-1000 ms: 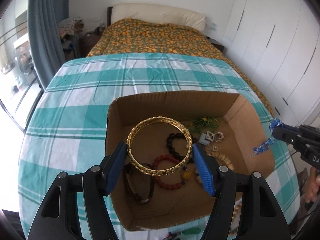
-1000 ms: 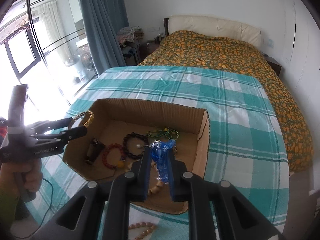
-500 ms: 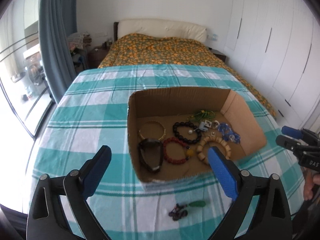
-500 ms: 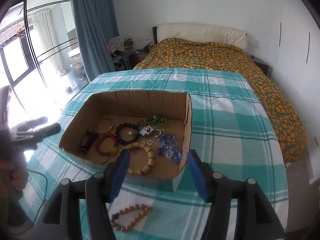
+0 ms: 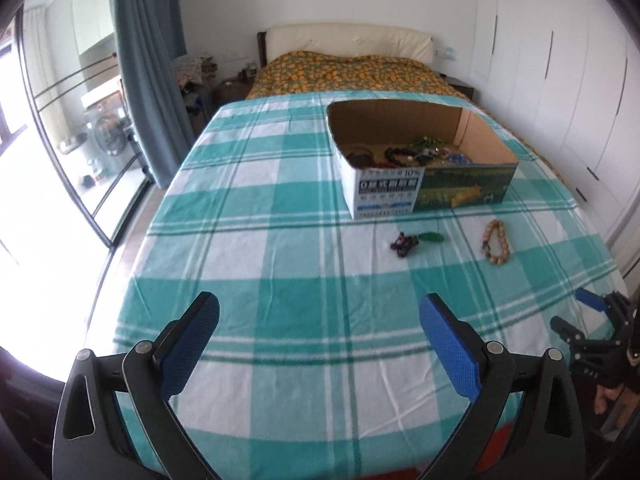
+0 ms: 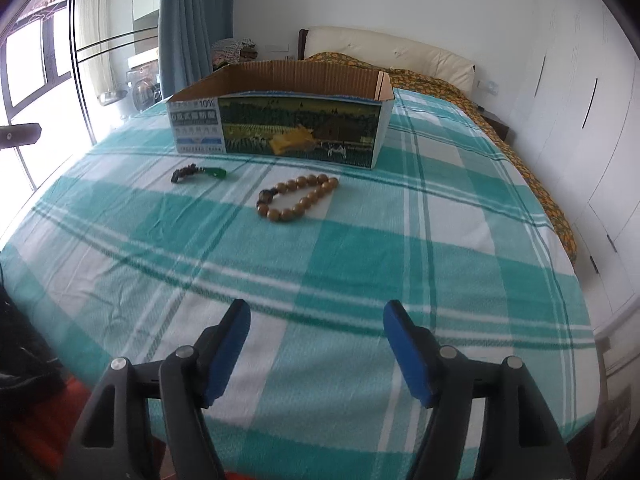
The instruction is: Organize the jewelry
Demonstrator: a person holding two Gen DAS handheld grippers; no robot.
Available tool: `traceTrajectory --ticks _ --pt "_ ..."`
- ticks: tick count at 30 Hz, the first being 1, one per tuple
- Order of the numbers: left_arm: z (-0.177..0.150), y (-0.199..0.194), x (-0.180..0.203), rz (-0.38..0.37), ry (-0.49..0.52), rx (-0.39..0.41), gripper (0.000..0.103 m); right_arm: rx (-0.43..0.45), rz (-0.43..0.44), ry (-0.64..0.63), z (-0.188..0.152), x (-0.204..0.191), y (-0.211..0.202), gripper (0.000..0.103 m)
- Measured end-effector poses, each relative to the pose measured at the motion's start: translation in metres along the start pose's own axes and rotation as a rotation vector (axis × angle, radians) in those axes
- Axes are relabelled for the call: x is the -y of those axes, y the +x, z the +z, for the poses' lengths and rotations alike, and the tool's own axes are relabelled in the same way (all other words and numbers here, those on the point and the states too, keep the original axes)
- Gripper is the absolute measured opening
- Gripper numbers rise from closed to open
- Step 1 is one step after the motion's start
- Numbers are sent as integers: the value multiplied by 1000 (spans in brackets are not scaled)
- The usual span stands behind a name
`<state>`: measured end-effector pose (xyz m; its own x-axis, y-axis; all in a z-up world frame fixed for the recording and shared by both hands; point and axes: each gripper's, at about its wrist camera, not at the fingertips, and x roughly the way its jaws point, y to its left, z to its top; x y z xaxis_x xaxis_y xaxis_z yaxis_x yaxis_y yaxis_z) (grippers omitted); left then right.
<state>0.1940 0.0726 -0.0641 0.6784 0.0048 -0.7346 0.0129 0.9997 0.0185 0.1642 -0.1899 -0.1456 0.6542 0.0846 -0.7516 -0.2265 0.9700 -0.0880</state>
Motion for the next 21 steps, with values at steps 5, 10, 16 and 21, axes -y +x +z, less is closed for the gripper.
traceTrajectory --ticks 5,10,16,21 --pt "-35 25 7 -31 -58 -43 100 -2 -2 -12 -8 -14 6 76" --pt "-56 53 14 -30 -75 -26 100 6 -11 -22 -10 -22 9 76" --pt "-73 81 16 -9 -71 -49 100 -7 -24 -5 -18 -21 15 76" --pt "-78 87 20 19 -63 -49 100 4 -18 16 -20 -18 16 78"
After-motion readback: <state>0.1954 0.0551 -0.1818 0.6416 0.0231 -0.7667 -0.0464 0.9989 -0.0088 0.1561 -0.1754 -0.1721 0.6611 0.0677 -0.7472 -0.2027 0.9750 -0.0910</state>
